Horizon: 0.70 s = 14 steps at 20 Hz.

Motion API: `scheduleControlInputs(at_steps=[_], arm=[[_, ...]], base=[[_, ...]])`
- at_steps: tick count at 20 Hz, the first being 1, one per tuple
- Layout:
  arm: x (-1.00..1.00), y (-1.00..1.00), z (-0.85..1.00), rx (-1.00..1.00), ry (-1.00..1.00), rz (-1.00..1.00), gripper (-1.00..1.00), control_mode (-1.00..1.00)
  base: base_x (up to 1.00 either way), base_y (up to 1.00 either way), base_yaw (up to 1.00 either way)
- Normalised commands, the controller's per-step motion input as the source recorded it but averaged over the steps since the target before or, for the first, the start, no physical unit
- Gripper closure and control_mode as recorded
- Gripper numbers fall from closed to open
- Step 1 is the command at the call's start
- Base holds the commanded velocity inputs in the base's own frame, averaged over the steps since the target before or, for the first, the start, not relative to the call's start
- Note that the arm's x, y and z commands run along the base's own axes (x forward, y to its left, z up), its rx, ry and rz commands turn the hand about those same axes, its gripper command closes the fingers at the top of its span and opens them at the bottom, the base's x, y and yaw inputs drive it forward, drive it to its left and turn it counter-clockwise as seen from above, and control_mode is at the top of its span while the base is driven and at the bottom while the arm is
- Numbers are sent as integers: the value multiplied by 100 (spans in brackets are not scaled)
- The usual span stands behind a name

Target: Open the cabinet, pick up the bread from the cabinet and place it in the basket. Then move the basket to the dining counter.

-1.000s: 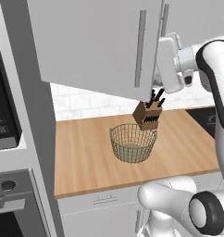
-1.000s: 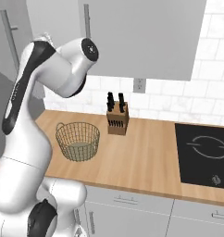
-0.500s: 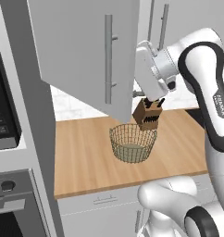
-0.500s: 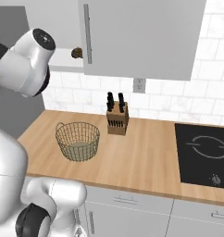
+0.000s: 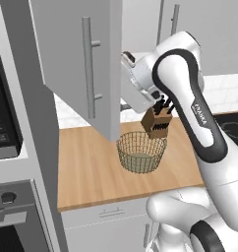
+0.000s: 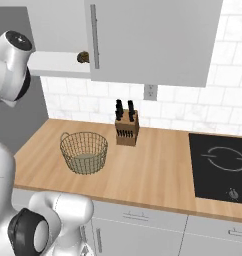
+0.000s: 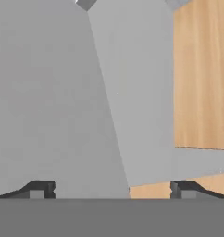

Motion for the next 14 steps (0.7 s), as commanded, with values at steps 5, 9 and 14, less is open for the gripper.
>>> scheduleControlInputs(at_steps=[5, 9, 14], arm=[[0, -37, -5, 0, -1, -2, -100, -100], [0, -92, 1, -5, -12, -2, -100, -100], [0, -77, 2, -20, -21, 0, -100, -100]], base=[[0, 0, 0], [0, 0, 0], [0, 0, 0]])
